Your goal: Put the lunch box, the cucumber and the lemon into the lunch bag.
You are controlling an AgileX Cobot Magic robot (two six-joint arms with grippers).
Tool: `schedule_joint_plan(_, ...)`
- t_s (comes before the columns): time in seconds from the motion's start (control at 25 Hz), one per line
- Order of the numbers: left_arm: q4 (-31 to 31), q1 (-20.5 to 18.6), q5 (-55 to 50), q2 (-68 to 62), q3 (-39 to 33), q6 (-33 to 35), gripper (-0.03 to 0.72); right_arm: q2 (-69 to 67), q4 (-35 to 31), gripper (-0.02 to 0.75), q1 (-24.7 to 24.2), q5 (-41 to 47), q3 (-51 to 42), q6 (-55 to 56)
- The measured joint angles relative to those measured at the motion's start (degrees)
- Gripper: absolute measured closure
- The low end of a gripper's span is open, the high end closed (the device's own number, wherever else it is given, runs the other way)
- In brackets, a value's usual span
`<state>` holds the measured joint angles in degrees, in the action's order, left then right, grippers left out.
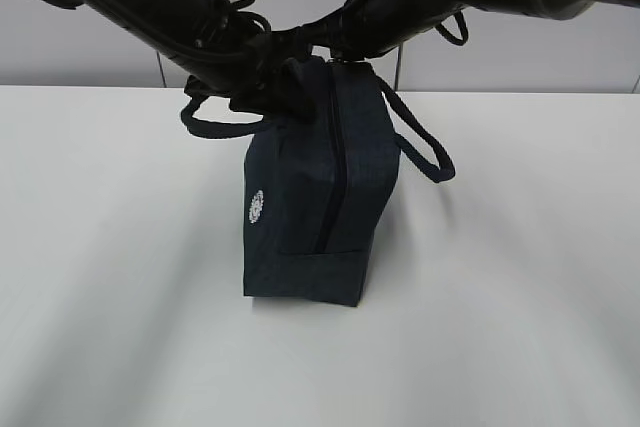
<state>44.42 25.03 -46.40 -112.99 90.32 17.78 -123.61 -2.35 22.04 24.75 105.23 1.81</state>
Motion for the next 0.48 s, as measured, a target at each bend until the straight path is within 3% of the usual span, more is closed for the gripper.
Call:
schedule_joint_plan(0.12, 0.0, 0.0, -0.6, -0.1, 0.0, 1.3, 0.684, 0.0, 0.0, 0.738, 0.0, 0.2, 0.0, 0.0)
schedule_joint_plan(0.48, -0.1, -0.2, -4.3, -0.1, 0.0, 7.7, 0.696, 0.0, -0.1, 0.738, -0.1, 0.4, 0.0, 0.0)
